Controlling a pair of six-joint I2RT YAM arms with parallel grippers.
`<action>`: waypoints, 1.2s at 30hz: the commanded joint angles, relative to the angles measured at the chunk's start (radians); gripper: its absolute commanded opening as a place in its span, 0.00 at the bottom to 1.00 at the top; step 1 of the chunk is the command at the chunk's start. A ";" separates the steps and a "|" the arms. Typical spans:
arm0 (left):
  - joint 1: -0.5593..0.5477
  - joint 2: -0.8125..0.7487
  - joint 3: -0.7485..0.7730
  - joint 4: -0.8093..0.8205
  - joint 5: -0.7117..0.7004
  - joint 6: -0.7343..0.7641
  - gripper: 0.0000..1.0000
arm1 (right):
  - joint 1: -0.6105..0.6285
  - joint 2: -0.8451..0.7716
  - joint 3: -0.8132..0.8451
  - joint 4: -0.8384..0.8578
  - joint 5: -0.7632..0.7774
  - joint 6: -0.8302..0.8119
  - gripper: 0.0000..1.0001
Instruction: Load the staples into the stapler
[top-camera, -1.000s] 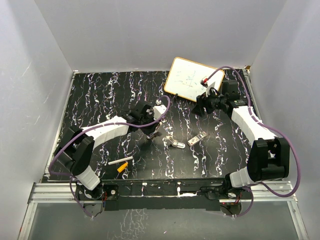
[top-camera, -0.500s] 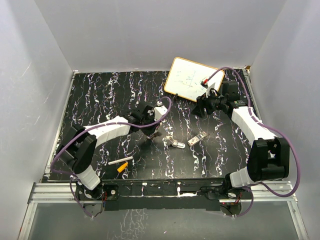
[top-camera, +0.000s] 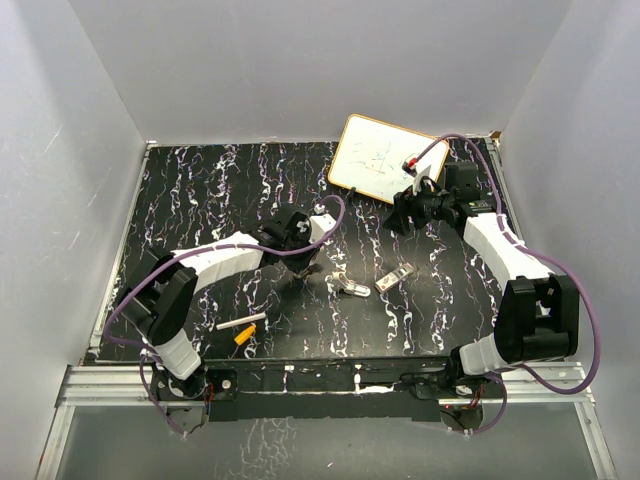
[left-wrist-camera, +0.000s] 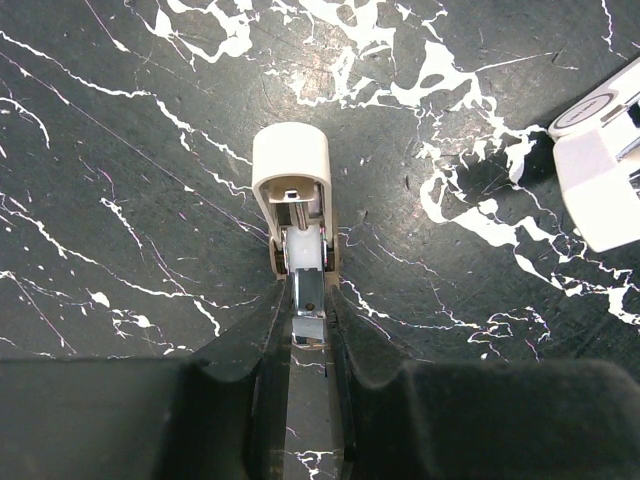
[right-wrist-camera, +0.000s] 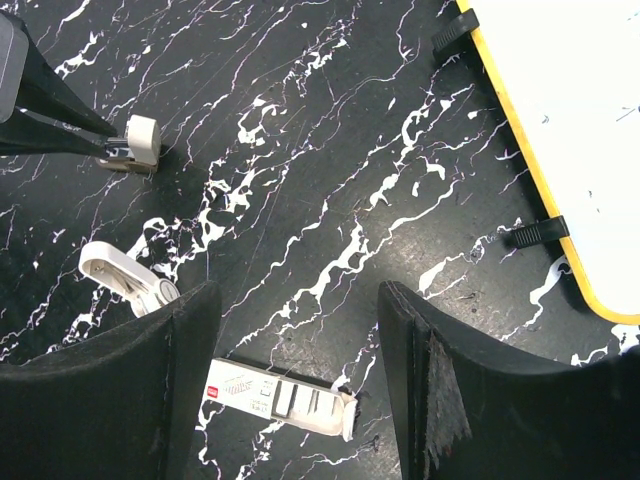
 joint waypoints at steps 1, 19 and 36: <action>-0.005 -0.001 0.036 -0.006 -0.008 0.000 0.00 | -0.007 -0.028 0.001 0.047 -0.017 -0.002 0.66; -0.010 0.021 0.052 -0.018 -0.027 -0.002 0.00 | -0.010 -0.020 -0.002 0.045 -0.023 -0.002 0.67; -0.019 0.004 0.031 -0.014 -0.038 0.027 0.00 | -0.010 -0.016 -0.003 0.044 -0.024 -0.003 0.67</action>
